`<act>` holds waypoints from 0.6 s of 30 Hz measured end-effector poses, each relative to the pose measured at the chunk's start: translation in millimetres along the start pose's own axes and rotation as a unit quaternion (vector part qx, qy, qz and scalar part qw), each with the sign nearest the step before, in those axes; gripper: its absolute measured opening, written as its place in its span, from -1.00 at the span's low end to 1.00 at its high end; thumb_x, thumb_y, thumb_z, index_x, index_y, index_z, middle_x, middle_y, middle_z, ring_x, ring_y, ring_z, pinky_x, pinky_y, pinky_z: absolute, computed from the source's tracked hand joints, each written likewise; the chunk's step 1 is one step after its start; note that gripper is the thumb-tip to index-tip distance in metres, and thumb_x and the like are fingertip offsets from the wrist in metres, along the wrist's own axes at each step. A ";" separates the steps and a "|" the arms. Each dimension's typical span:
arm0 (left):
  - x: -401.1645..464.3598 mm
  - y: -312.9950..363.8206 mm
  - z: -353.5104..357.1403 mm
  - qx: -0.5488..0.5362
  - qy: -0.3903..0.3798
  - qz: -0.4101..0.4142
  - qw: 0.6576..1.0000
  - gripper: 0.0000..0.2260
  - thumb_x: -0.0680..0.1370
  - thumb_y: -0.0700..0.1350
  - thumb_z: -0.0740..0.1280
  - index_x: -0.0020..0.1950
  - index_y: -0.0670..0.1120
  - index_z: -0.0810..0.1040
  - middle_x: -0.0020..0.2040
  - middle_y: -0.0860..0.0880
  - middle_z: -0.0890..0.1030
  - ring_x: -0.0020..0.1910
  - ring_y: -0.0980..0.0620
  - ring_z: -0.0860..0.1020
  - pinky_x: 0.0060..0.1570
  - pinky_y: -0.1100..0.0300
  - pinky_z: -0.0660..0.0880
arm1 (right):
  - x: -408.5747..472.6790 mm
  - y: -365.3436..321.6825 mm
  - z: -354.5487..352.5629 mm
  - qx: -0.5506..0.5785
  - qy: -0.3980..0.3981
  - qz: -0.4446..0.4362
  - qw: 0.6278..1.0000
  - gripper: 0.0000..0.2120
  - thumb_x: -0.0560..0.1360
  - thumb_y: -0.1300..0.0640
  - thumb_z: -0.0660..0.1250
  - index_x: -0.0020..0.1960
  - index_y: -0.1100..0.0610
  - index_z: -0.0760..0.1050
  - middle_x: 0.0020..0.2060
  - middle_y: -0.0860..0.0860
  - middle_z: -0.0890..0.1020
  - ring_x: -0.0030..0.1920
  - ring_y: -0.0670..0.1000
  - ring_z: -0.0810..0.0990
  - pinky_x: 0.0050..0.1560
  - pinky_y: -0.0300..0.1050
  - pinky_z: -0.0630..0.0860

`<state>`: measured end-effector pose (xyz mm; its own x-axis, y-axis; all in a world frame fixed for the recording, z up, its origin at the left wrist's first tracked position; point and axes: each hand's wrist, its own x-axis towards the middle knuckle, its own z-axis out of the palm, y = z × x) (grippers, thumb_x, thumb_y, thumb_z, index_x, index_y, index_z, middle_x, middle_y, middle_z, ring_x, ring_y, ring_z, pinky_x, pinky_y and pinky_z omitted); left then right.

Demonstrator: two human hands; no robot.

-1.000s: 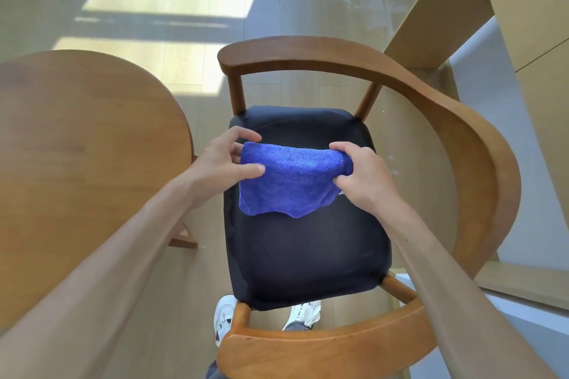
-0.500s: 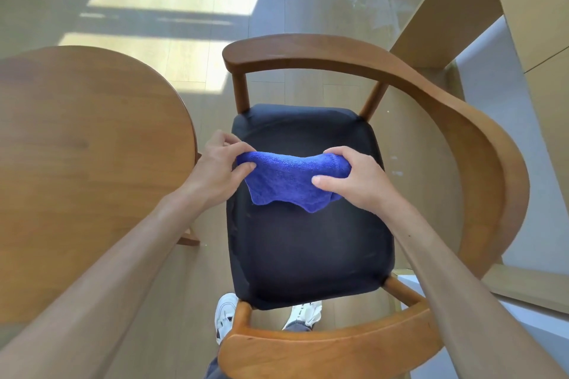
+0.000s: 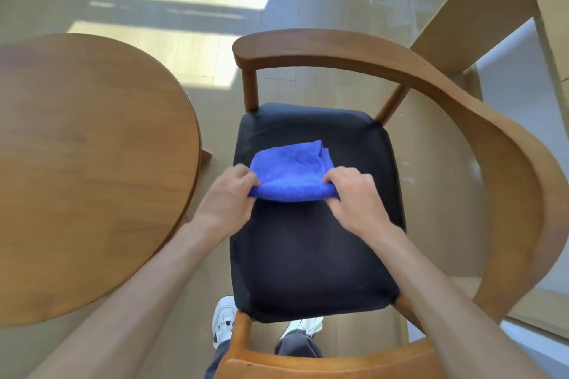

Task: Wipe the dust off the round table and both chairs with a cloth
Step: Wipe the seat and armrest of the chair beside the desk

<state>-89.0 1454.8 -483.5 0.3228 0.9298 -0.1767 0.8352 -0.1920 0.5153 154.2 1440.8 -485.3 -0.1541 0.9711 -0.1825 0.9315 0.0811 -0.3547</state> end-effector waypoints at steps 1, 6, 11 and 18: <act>-10.1 -5.2 18.5 0.030 -0.036 -0.002 0.999 -0.83 0.48 -0.30 0.30 0.06 -0.22 0.56 0.10 -0.13 0.52 0.13 -0.14 0.47 0.12 0.10 0.37 | -7.7 3.3 16.4 -0.019 -0.028 -0.002 0.999 -0.87 0.48 0.20 0.30 0.03 0.10 0.49 -0.03 -0.06 0.56 0.05 0.05 0.48 0.01 -0.08 0.24; -55.6 -24.7 91.8 0.142 -0.225 -0.042 0.963 -0.73 0.59 -0.15 0.15 0.26 -0.03 0.47 0.27 0.02 0.41 0.24 -0.01 0.37 0.20 0.15 0.33 | -45.7 15.0 88.0 -0.086 -0.207 -0.033 0.974 -0.67 0.47 0.19 0.20 0.21 0.00 0.49 0.23 -0.14 0.44 0.30 -0.03 0.33 0.18 -0.15 0.21; -59.7 -38.5 102.0 0.011 -0.125 -0.166 0.978 -0.72 0.59 -0.17 0.14 0.29 -0.09 0.43 0.24 -0.01 0.43 0.24 -0.02 0.39 0.21 0.10 0.36 | -44.0 -3.6 108.6 -0.076 -0.090 -0.008 0.993 -0.47 0.35 -0.02 0.45 0.30 0.04 0.53 0.39 0.20 0.40 0.39 0.31 0.35 0.26 0.26 0.36; -61.7 -67.2 109.0 -0.216 -0.031 -0.408 0.886 -0.72 0.63 -0.08 0.10 0.28 -0.08 0.46 0.22 -0.06 0.48 0.18 0.00 0.43 0.12 0.19 0.30 | 31.2 -32.6 154.8 -0.096 -0.077 0.047 0.991 -0.14 0.33 -0.52 0.15 0.53 -0.25 0.03 0.57 0.13 -0.09 0.52 0.33 -0.13 0.36 0.49 0.00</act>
<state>-116.4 1376.1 -598.6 -0.2758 0.6819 -0.6775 0.5577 0.6876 0.4650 68.0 1433.7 -621.4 -0.0979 0.9317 -0.3497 0.9874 0.0470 -0.1514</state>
